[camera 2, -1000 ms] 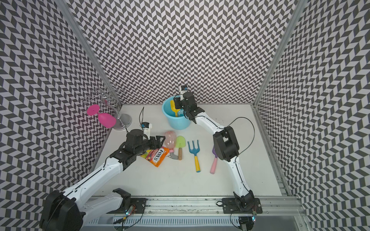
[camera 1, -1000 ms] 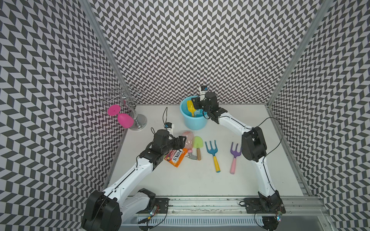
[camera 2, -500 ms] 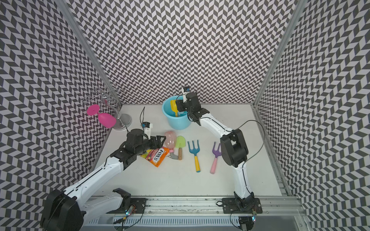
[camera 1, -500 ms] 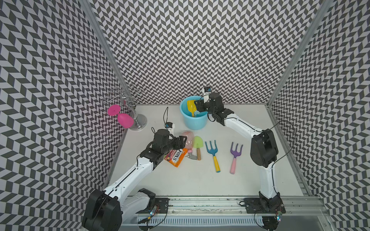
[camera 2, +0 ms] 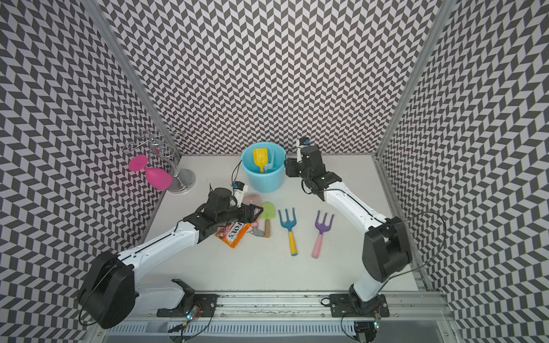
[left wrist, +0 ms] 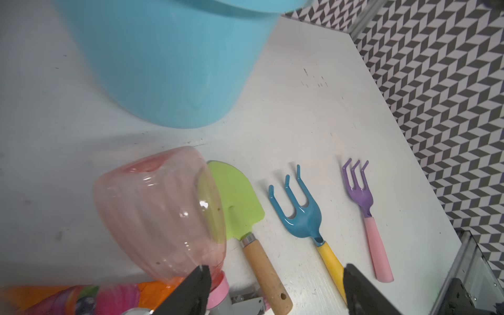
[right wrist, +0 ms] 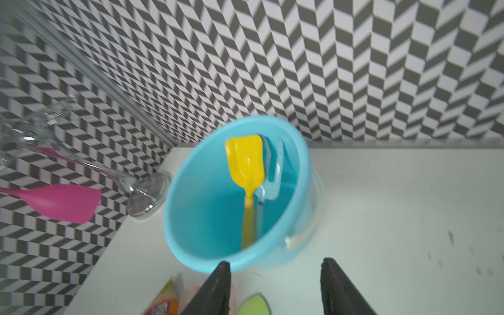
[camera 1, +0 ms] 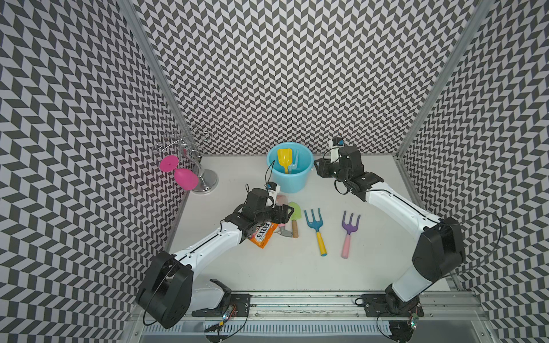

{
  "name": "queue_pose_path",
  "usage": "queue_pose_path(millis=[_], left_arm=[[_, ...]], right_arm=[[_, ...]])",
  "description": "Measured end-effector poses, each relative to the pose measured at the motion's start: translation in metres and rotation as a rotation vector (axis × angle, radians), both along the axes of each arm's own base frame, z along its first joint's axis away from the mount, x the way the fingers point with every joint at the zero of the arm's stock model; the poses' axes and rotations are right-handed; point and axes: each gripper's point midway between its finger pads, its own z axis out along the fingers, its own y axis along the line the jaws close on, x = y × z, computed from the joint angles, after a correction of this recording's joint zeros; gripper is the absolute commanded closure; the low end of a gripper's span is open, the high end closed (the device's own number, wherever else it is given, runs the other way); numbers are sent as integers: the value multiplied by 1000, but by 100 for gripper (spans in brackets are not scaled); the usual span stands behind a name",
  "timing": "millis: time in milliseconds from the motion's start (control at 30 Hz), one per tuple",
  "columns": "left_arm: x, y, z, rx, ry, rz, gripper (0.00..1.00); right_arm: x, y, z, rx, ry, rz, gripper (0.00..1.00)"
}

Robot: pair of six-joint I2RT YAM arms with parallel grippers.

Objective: Organize the gardening tools
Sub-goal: Pick up the gardening tool from the center of the board.

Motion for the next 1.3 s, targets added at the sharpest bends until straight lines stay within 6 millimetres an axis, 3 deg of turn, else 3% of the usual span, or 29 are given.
queue_pose_path(millis=[133, 333, 633, 900, 1300], left_arm=[[-6, -21, -11, 21, 21, -60, 22], [-15, -43, -30, 63, 49, -124, 22], [-18, -62, -37, 91, 46, -171, 22], [-16, -60, -43, 113, 46, -164, 22], [-13, -58, -43, 126, 38, -146, 21]], right_arm=[[-37, -19, -41, -52, 130, -10, 46], [-85, -45, -85, -95, 264, -42, 46], [-139, -97, -159, -139, 481, -214, 45], [-171, -113, -202, -145, 607, -267, 48], [-182, -115, -229, -145, 675, -288, 63]])
